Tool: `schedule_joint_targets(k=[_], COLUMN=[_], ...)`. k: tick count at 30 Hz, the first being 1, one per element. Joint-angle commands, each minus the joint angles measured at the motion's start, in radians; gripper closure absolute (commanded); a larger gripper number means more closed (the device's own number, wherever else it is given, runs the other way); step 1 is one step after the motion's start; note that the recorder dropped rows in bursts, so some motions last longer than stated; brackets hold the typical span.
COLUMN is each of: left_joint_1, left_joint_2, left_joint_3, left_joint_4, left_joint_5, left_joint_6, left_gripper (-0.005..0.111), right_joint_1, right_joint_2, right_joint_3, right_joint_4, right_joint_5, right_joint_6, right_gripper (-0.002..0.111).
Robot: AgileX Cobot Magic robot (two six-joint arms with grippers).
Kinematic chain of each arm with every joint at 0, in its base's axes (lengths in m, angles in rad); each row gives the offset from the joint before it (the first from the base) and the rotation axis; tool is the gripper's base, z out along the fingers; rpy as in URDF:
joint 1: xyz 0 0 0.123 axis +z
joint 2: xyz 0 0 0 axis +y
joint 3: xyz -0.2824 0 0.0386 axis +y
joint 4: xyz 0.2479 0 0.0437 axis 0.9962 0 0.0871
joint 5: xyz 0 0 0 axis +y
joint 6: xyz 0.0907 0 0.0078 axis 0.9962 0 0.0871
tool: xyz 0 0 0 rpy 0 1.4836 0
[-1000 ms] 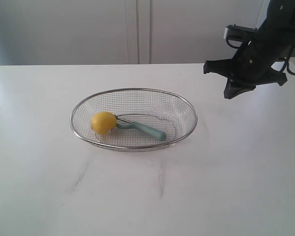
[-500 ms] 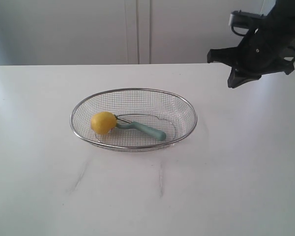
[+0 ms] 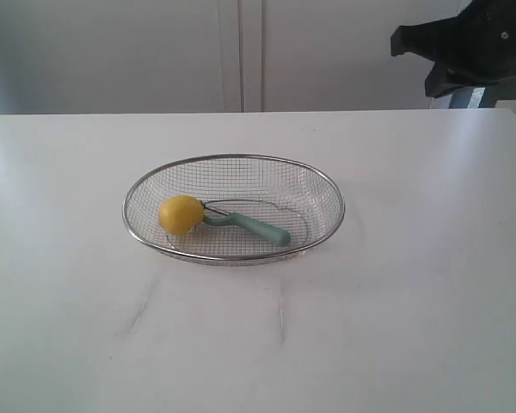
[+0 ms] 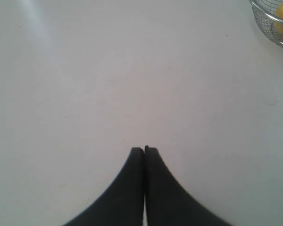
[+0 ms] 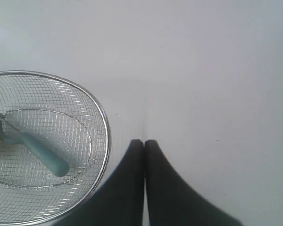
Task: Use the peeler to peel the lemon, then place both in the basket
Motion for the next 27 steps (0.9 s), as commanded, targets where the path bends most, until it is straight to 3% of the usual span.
schedule_joint_targets(k=[1, 17, 27], left_joint_1=[0.001, 0.001, 0.001], left_joint_2=[-0.004, -0.004, -0.004], left_joint_3=[0.007, 0.007, 0.007], left_joint_4=[-0.002, -0.002, -0.002], left_joint_5=[0.002, 0.002, 0.002], left_joint_6=[-0.006, -0.006, -0.006], left_gripper=[0.107, 0.107, 0.107], right_joint_1=[-0.002, -0.004, -0.171], right_joint_2=[-0.109, -0.538, -0.766], right_joint_3=[0.118, 0.569, 0.750], right_joint_4=[-0.049, -0.242, -0.236], right_joint_5=[-0.088, -0.340, -0.401], right_joint_6=[-0.014, -0.014, 0.015], right_gripper=[0.108, 0.108, 0.108])
